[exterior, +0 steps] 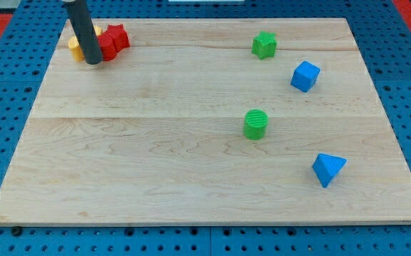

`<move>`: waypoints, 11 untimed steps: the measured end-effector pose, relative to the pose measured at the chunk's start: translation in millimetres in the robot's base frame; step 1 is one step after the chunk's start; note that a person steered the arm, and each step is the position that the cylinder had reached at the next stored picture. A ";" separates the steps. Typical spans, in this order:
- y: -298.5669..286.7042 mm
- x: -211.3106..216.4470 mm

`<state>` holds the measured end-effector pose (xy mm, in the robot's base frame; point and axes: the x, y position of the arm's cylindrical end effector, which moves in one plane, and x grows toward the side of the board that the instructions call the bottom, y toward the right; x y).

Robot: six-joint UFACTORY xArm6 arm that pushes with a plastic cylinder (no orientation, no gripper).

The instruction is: Make yellow and red blocks into a group

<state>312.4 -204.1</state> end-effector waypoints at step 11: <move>-66.1 -22.3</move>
<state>290.1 -270.2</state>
